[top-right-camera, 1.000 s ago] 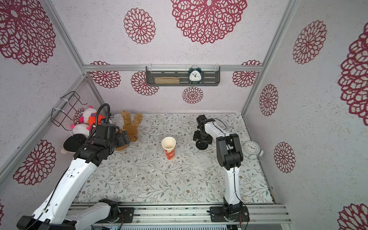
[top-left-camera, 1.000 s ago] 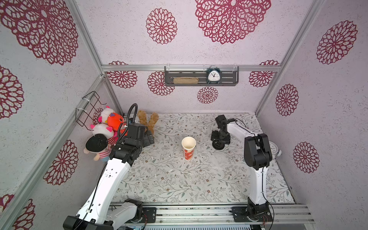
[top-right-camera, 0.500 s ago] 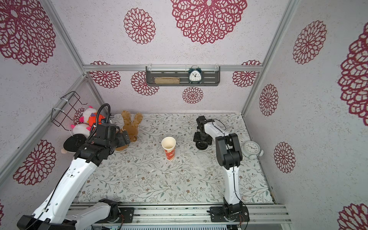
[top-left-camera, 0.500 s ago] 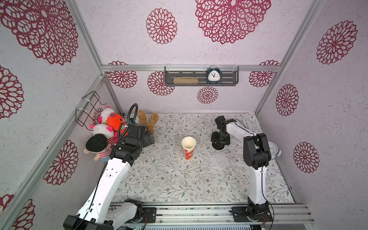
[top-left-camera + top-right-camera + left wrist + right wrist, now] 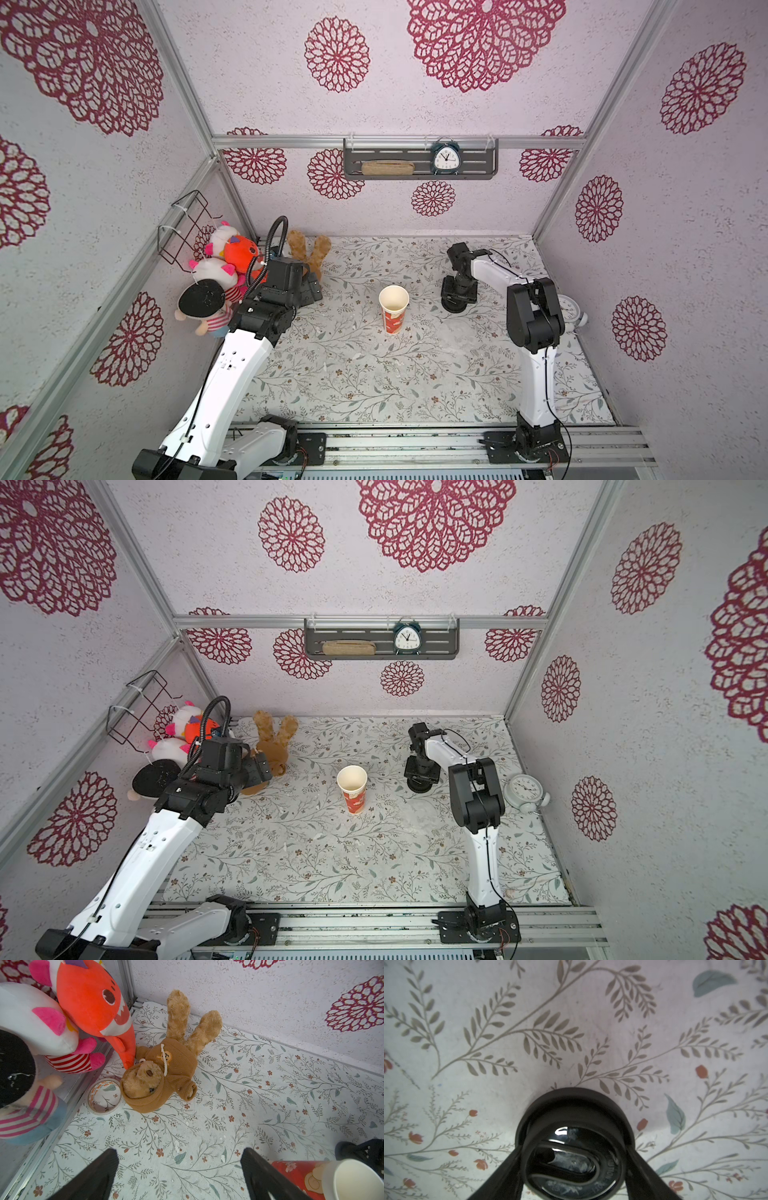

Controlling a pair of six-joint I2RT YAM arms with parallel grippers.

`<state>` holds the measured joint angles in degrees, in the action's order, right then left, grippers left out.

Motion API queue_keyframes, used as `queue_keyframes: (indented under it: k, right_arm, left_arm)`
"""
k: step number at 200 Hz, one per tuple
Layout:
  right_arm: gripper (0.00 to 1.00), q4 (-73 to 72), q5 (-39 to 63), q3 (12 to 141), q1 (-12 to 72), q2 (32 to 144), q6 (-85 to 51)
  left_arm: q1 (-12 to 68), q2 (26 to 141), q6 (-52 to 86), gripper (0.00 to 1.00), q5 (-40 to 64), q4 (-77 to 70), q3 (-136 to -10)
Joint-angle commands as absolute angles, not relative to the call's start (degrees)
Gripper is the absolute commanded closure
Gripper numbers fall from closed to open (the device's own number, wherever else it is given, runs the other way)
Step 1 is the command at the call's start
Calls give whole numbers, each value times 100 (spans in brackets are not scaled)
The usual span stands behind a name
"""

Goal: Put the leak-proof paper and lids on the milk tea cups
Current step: Pick up the cup lid from the center of the board, then place the cup lid at the center of the board.

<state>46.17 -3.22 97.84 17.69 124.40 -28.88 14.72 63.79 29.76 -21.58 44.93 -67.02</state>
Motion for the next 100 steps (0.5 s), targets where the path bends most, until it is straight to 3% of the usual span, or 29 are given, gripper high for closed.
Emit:
queue_keyframes:
  k: [1, 100]
  right_arm:
    - [32, 4803, -420, 9760, 1844, 12186, -2743]
    - [33, 5488, -797, 9754, 2182, 11238, -2487]
  left_arm:
    - [1538, 6400, 2972, 3, -2175, 4544, -6825]
    - [1547, 6306, 2980, 3, -2036, 4500, -6630]
